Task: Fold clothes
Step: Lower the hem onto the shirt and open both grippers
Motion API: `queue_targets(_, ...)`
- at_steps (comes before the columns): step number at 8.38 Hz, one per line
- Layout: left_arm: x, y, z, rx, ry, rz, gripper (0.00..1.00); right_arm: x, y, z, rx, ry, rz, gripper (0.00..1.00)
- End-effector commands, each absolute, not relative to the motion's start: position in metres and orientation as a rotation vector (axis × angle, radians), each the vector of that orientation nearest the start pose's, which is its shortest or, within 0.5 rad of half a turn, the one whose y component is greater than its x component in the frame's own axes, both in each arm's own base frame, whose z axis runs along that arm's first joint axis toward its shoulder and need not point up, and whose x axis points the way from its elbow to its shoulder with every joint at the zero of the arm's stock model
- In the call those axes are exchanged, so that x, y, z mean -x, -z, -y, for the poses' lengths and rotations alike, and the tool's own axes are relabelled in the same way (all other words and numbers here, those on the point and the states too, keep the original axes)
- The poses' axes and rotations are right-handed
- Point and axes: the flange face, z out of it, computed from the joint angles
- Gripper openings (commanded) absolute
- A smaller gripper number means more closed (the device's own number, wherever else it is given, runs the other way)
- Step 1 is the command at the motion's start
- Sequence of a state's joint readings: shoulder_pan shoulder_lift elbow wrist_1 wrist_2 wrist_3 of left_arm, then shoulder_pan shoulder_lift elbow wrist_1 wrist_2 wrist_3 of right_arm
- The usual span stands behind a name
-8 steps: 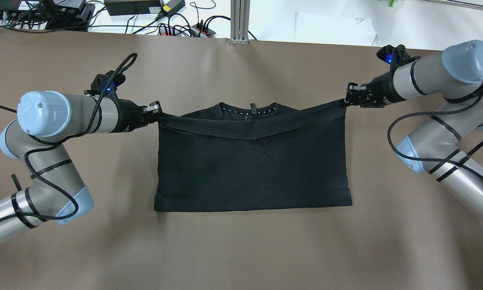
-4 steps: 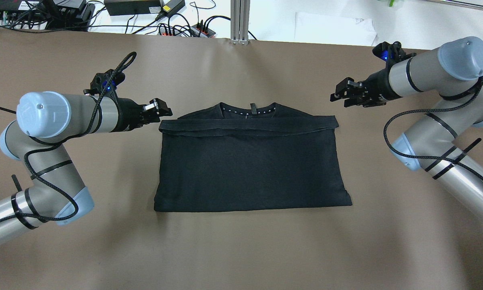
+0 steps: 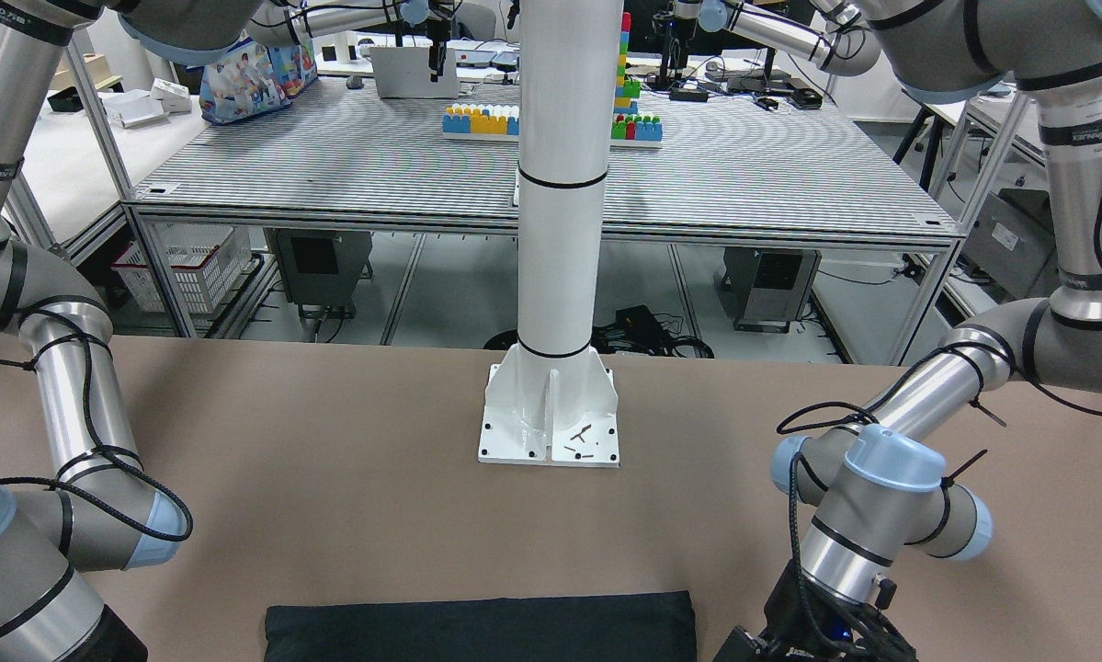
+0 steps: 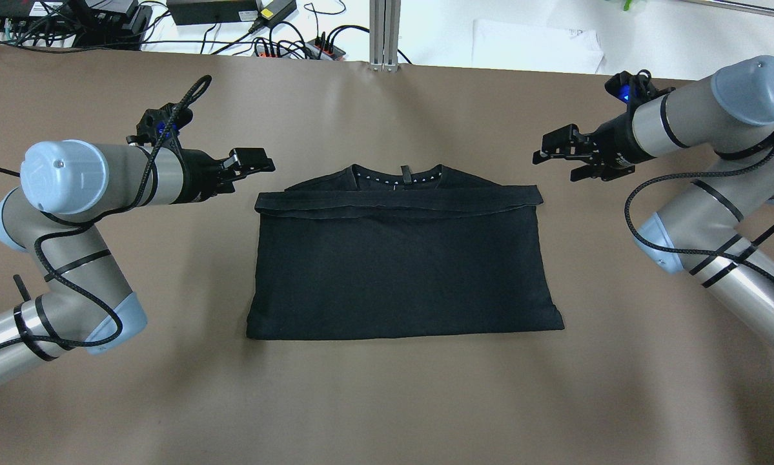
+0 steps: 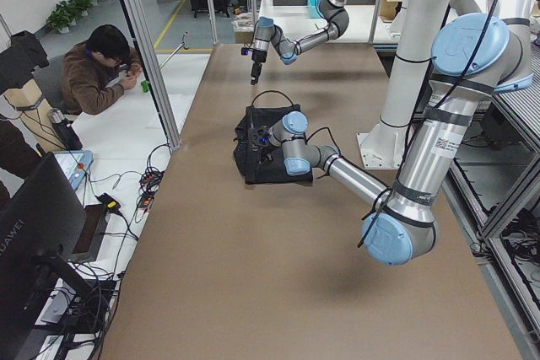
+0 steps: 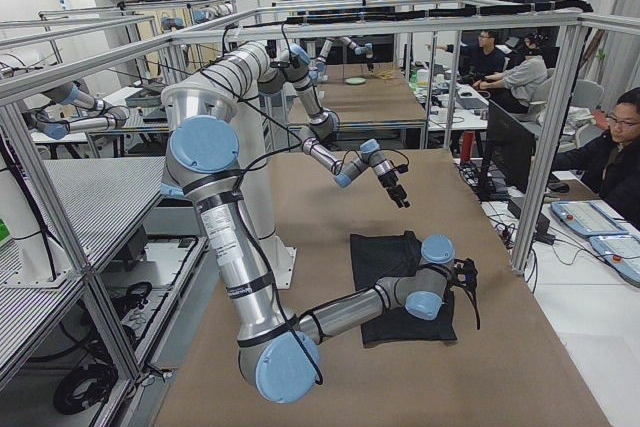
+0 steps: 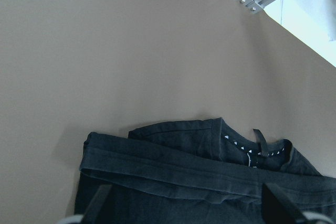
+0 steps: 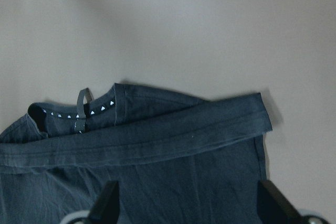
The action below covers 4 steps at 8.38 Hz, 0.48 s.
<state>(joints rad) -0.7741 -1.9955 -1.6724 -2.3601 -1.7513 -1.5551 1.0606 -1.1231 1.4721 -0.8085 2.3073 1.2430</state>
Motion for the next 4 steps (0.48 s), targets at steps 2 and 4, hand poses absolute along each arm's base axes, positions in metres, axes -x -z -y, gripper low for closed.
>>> queue_targets(2, -0.370, -0.281, 0.528, -0.378, 0.539, -1.270, 1.00, 0.259, -0.411, 0.566, 0.012, -0.216, 1.237, 0.93)
queue_targets(4, -0.368, -0.285, 0.527, -0.384, 0.546, -1.264, 1.00, 0.280, -0.431, 0.521, 0.047, -0.155, 1.237, 0.93)
